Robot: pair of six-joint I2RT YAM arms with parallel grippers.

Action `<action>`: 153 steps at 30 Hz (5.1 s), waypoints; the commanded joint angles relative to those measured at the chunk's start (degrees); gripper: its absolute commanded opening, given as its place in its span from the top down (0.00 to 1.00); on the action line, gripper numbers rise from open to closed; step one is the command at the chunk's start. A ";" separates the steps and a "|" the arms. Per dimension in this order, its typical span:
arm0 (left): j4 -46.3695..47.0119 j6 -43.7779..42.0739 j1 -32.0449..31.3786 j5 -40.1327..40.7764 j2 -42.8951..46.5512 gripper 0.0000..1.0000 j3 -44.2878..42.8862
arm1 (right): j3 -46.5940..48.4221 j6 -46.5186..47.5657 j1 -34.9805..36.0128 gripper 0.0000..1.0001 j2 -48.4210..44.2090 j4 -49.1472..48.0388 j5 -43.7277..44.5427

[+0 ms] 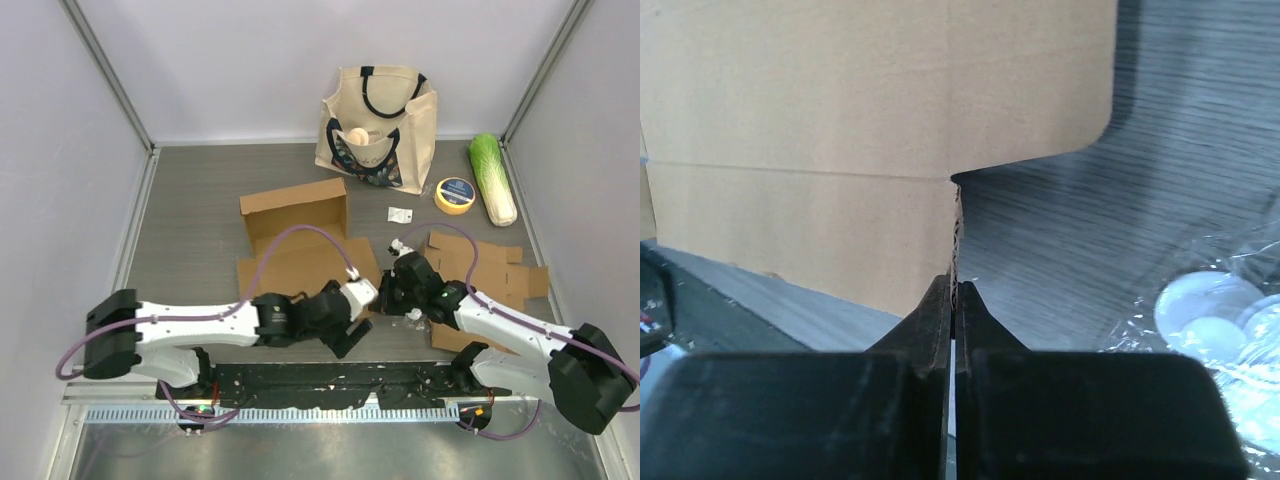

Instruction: Fold the paper box

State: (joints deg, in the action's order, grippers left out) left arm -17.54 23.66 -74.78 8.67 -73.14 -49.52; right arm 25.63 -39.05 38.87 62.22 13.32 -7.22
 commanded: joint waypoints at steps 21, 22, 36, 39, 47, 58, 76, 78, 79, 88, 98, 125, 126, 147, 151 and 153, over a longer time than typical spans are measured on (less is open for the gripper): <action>-1.01 -26.91 -11.17 38.63 -19.07 0.41 -9.20 | 6.98 -3.58 -2.39 0.99 -6.58 1.00 -14.13; -0.48 -27.17 -11.17 35.83 -18.44 0.38 -8.24 | 7.24 -3.58 -2.66 0.99 -6.32 1.00 -15.26; 2.86 -29.03 -10.29 41.24 -21.34 0.66 -8.75 | 8.21 -3.59 -2.93 0.97 -7.90 2.13 -17.57; -0.38 -26.22 -9.94 41.26 -20.11 0.82 -10.07 | 11.02 -1.56 -3.45 0.70 -8.42 5.30 -10.74; -14.35 -9.62 -4.95 33.97 -10.54 1.00 -14.02 | 18.83 2.92 -17.12 0.20 -13.42 4.61 -3.67; -23.07 22.54 24.20 17.62 7.04 1.00 -24.22 | 19.30 14.34 -16.75 0.25 -9.14 6.37 -5.17; 13.05 73.26 60.81 -0.17 13.46 1.00 -3.51 | 19.81 -1.02 5.26 0.20 -3.07 20.67 40.54; 14.20 76.88 61.25 1.96 14.34 1.00 -1.91 | 17.11 -3.22 1.75 0.20 -4.82 20.69 35.65; 14.11 77.84 61.42 3.53 14.43 1.00 -1.20 | 15.87 -3.58 0.51 0.20 -5.69 19.73 33.79; 14.30 84.61 61.51 7.68 13.47 1.00 0.31 | 9.53 -8.41 1.28 0.20 -1.14 21.56 30.13; -11.07 87.61 61.51 10.75 8.99 1.00 -13.66 | 12.34 -13.68 7.97 0.26 11.69 23.06 43.95; -15.33 88.31 61.07 10.85 6.35 1.00 -16.58 | 26.39 24.77 26.17 0.64 15.64 -26.04 31.32; -15.50 88.49 61.07 10.93 6.43 1.00 -16.40 | 27.19 25.59 26.08 0.61 17.48 -29.37 32.00; -13.75 87.52 60.46 9.35 6.70 1.00 -14.82 | 12.69 34.12 0.24 0.13 -0.18 -30.63 0.81; -13.92 86.56 60.46 10.14 7.05 0.99 -15.78 | 16.28 37.02 -0.29 0.16 5.35 -33.09 0.45; -14.01 86.12 60.46 10.58 7.05 0.91 -16.14 | 17.87 38.34 -0.38 0.19 7.73 -34.50 1.42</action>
State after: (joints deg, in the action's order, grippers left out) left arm -32.01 110.41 -13.98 18.26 -66.83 -63.59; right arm 39.38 -4.69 38.65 66.48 -15.29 -2.48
